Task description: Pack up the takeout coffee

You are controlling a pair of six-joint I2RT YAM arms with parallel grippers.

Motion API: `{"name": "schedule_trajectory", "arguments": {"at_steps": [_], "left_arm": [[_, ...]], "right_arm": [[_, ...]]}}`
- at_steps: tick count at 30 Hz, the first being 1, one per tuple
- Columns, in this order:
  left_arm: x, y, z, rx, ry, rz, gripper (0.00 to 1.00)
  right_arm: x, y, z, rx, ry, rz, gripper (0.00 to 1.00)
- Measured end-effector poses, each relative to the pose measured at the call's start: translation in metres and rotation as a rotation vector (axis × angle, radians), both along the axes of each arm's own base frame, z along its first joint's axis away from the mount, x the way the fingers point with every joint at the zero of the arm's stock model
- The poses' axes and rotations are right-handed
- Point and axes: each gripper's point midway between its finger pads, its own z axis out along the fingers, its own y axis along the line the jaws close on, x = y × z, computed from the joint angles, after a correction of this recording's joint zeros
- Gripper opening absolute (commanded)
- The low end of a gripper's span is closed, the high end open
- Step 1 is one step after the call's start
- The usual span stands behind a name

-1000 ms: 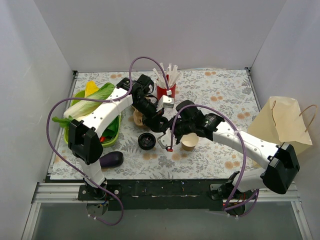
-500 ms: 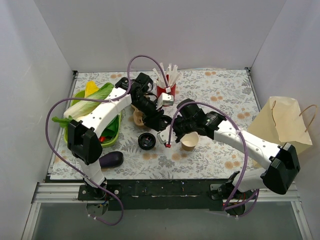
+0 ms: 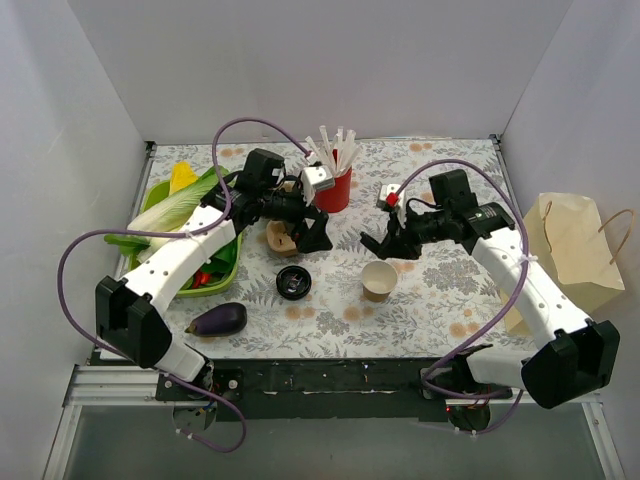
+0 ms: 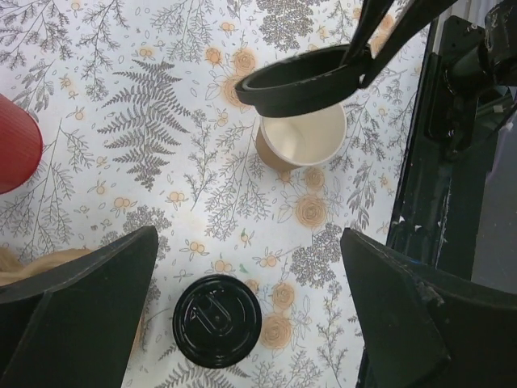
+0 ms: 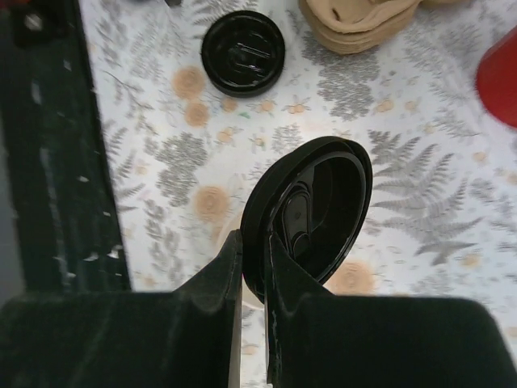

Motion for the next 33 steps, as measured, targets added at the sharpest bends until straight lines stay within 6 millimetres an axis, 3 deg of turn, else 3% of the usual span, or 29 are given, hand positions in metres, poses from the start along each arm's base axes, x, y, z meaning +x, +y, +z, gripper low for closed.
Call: {"name": "schedule_trajectory", "arguments": {"at_steps": [6,16,22,33], "left_arm": [[0.005,-0.021,-0.011,-0.037,0.011,-0.002,0.98],[0.002,-0.059,-0.03,-0.096,0.041,-0.054,0.98],[0.003,-0.074,-0.047,-0.095,0.072,-0.07,0.98],[0.008,-0.093,-0.055,-0.136,0.118,-0.022,0.98]], "right_arm": [[-0.016,-0.003,0.004,0.16,0.355,-0.077,0.06],[0.001,-0.046,-0.026,0.397,0.852,-0.36,0.08],[-0.005,-0.04,-0.023,0.477,0.983,-0.348,0.08],[-0.004,-0.039,-0.034,0.482,1.081,-0.401,0.09]]}}
